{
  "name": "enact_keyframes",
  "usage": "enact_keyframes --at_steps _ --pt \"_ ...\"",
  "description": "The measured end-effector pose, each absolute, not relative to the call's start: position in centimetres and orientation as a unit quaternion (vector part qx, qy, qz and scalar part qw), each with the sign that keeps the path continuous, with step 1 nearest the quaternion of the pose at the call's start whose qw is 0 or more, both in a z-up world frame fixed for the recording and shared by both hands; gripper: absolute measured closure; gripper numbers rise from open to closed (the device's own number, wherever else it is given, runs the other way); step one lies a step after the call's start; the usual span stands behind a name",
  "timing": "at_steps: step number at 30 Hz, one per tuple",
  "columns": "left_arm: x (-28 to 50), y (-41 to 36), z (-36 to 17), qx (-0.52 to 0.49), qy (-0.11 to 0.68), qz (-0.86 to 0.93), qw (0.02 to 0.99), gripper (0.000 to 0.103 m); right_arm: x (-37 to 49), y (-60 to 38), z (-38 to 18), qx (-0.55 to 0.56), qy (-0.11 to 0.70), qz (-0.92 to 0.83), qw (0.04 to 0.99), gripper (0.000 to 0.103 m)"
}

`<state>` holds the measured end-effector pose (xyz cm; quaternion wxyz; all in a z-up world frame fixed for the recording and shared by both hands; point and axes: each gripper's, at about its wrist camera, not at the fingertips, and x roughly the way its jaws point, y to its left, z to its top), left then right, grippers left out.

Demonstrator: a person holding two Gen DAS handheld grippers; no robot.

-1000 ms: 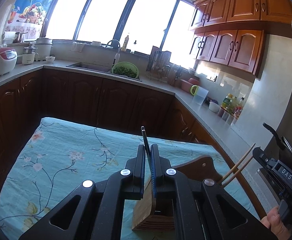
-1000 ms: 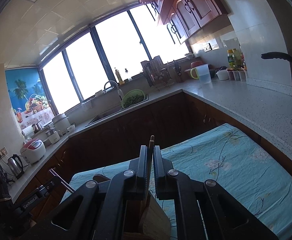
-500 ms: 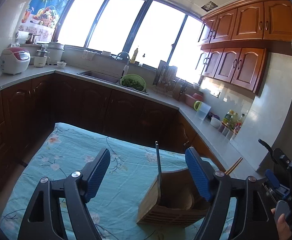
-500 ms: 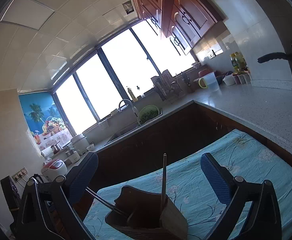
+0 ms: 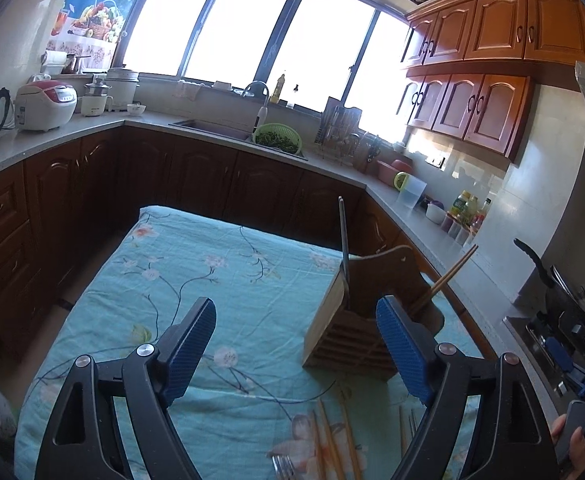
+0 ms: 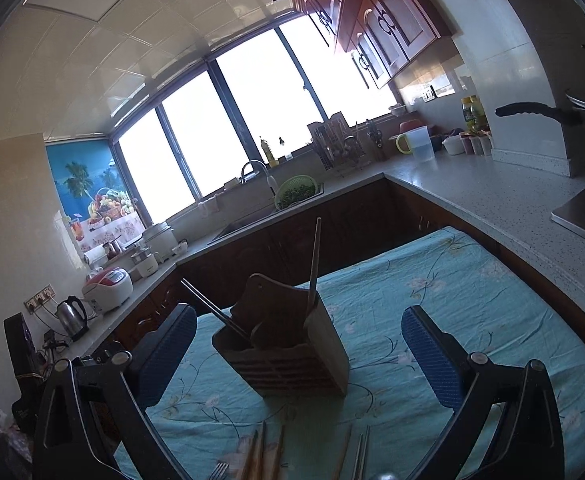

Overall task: Organize utensils
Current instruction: 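Move both open tools back to the utensils on the cloth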

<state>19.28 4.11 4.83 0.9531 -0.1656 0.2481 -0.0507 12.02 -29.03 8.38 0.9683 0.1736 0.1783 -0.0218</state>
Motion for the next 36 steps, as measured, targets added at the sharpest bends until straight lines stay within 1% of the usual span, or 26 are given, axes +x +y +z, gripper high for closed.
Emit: enact_keyframes --at_steps 6,12,17,25,28,30,31,32,33,35,36 --pt "17.5 4.0 3.9 -0.166 0.285 -0.052 0.943 0.021 9.3 -28.9 5.9 0.171 0.212 -0.034 0.962 0.000" --pt "16.9 3.8 3.0 -0.173 0.319 -0.049 0.930 0.021 8.3 -28.9 3.5 0.173 0.245 -0.040 0.953 0.000" --pt "16.9 2.7 2.4 -0.158 0.343 -0.051 0.925 0.021 8.0 -28.9 1.7 0.181 0.264 -0.041 0.946 0.000" --pt "17.2 1.5 2.0 -0.142 0.371 -0.061 0.916 0.021 8.3 -28.2 1.0 0.164 0.275 -0.037 0.947 0.001" --pt "18.0 1.1 1.4 -0.133 0.380 -0.063 0.913 0.022 8.8 -27.8 0.9 0.153 0.282 -0.039 0.946 0.010" --pt "18.8 0.6 0.9 -0.124 0.390 -0.066 0.910 0.022 9.2 -27.6 0.6 0.150 0.292 -0.039 0.944 0.028" --pt "19.1 0.4 0.7 -0.120 0.395 -0.066 0.908 0.025 9.6 -27.6 0.3 0.149 0.300 -0.039 0.941 0.030" --pt "19.3 0.3 0.6 -0.119 0.399 -0.068 0.907 0.029 9.9 -27.6 0.1 0.150 0.307 -0.039 0.939 0.036" --pt "19.5 0.1 0.4 -0.117 0.405 -0.073 0.904 0.031 10.3 -27.5 -0.2 0.150 0.314 -0.036 0.937 0.044" --pt "20.3 -0.5 -0.1 -0.108 0.416 -0.079 0.899 0.041 11.0 -27.3 -0.9 0.151 0.329 -0.031 0.932 0.050" --pt "20.8 -0.7 -0.3 -0.103 0.422 -0.080 0.897 0.043 11.3 -27.1 -1.2 0.150 0.336 -0.029 0.929 0.054"
